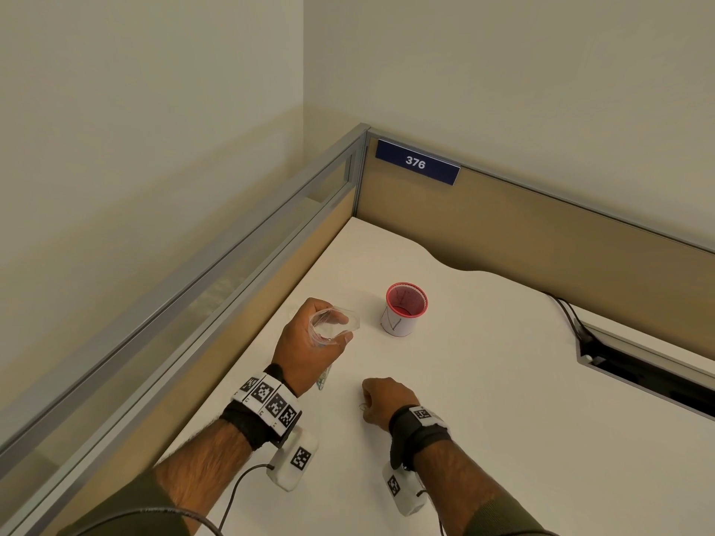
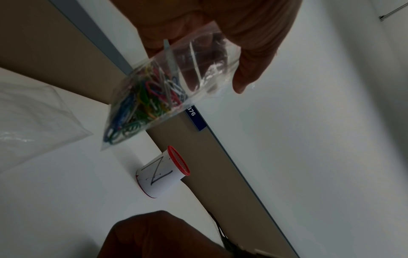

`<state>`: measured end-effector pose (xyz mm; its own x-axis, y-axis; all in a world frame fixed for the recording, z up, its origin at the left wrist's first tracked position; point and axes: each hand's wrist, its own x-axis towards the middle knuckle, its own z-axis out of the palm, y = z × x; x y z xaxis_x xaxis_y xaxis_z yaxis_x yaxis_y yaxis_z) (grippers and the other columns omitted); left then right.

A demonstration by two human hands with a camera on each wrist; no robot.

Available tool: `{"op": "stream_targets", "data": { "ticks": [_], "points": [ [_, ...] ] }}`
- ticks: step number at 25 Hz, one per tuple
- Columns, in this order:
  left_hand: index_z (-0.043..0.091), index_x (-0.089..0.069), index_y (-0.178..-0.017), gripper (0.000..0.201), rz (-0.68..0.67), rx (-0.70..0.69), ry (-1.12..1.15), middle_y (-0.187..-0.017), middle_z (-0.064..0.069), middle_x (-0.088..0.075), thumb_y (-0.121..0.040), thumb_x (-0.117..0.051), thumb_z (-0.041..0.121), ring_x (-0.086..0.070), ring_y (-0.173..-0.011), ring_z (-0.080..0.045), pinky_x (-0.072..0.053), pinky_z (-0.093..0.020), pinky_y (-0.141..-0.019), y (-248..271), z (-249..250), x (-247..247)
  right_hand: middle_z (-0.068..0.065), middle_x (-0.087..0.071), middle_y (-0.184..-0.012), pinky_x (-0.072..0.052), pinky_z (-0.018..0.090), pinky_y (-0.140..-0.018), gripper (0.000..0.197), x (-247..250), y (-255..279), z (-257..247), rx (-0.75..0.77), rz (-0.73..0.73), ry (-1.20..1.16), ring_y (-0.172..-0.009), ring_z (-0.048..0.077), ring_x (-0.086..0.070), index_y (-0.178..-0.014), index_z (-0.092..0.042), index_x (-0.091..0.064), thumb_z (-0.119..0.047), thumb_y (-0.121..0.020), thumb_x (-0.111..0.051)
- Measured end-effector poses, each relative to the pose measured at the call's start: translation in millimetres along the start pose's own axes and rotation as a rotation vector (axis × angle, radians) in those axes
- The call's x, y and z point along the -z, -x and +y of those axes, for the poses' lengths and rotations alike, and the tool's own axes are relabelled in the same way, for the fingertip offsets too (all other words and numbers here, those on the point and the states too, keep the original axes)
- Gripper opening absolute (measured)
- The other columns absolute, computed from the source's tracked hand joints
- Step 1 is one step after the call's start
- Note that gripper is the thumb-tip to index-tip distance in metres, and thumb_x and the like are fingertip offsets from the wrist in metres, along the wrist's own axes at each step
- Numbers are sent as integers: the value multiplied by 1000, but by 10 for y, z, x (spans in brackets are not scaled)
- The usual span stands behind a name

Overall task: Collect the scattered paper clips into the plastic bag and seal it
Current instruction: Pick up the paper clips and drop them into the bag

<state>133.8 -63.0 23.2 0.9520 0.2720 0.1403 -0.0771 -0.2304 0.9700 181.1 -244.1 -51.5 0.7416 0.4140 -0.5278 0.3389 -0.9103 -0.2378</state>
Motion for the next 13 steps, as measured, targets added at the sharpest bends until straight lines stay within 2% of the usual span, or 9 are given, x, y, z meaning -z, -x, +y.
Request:
{"op": "stream_targets", "data": {
  "ticks": [3, 8, 11, 13],
  "points": [
    [24, -56, -104, 32, -12, -1, -10, -109, 7, -69, -81, -79, 23, -64, -112, -12, -51, -27, -95, 6, 5, -28, 1, -55, -87, -47, 33, -73, 11, 11, 9, 20, 2, -1, 11, -79, 22, -52, -84, -20, -51, -17, -78, -59],
    [24, -57, -103, 31, -3, -18, 5, -107, 9, -70, -81, -79, 16, -65, -110, -11, -51, -26, -95, -6, 7, -31, 1, -52, -89, -41, 31, -68, 14, -14, 19, -2, 72, 73, 12, -80, 23, -51, -84, -20, -51, -7, -78, -50],
    [26, -57, -102, 31, -5, -14, 4, -107, 10, -70, -81, -78, 19, -65, -110, -10, -51, -26, -95, -11, -6, -27, 0, -51, -88, -40, 30, -67, 14, -8, 17, -2, 86, 70, 23, -79, 24, -51, -87, -18, -56, -7, -78, -52],
    [26, -57, -102, 31, -11, -13, 11, -107, 9, -70, -80, -78, 22, -65, -111, -12, -51, -27, -95, -1, -2, -33, 1, -53, -87, -43, 31, -68, 13, 22, 12, -5, 74, 48, 20, -80, 24, -52, -83, -18, -55, -7, -77, -55]
  ]
}}
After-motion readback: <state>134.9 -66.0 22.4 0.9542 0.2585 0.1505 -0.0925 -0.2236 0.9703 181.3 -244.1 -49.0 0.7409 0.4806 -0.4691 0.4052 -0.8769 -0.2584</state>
